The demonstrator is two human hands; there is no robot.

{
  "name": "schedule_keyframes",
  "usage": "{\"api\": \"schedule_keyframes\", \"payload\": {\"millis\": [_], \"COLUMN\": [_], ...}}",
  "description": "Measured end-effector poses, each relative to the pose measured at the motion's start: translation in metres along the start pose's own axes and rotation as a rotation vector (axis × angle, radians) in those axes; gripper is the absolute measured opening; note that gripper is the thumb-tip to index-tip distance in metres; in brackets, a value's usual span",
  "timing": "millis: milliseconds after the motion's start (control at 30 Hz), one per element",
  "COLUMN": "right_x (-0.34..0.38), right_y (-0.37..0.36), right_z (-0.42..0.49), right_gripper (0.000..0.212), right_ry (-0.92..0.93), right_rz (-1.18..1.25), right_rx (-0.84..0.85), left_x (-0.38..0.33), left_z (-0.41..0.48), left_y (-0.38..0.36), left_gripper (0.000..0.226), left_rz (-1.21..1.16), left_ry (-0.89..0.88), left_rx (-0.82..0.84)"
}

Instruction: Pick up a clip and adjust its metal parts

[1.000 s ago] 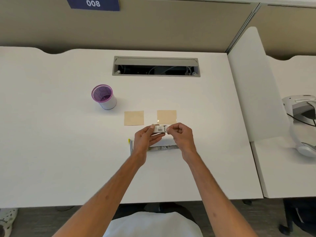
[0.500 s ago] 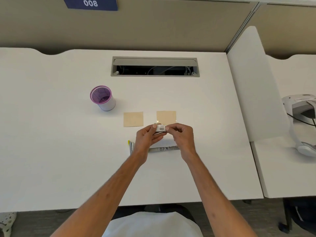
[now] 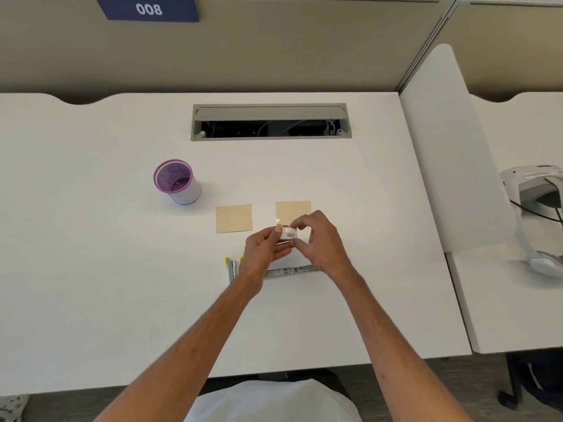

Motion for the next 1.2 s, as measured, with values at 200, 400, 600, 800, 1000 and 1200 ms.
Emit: {"api": "schedule_keyframes", "payload": {"millis": [200, 400, 600, 800, 1000, 1200], "right_x": [-0.025, -0.057, -0.073, -0.072, -0.076, -0.078], "right_y": [0.018, 0.059, 0.092, 0.099, 0.098, 0.098], "right_z": [0.015, 0.049, 0.097, 0.127, 0.135, 0.135], "right_gripper": [0.032, 0.027, 0.023, 0.024, 0.027, 0.041], "right_ry": [-0.055, -0.172, -0.229, -0.208, -0.218, -0.220], "right_rz": [0.010, -0.002, -0.028, -0.082, -0.084, -0.056], "right_rx": [-0.033, -0.153, -0.186, -0.162, -0.159, -0.167], "left_x": [-0.014, -0.011, -0.005, -0.006, -0.008, -0.006], "left_z": [0.000, 0.007, 0.012, 0.012, 0.013, 0.013], "left_y": [0.005, 0.009, 0.011, 0.013, 0.018, 0.022], "left_gripper": [0.032, 0.024, 0.021, 0.022, 0.025, 0.027], "left_rz": [0.868, 1.287, 1.356, 1.337, 1.333, 1.332], "left_ry": [-0.105, -0.195, -0.162, -0.138, -0.119, -0.113], "left_rx": [-0.171, -0.133, -0.114, -0.106, -0.118, -0.132]}}
Point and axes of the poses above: each hand's wrist, its own z-axis towards the middle knuckle, its own y-axis out of the back of the hand, x = y × z, the point moved 7 cm from there along z, towards the middle knuckle, and after that the axes turned 12 degrees about x, right-handed, at the moved point
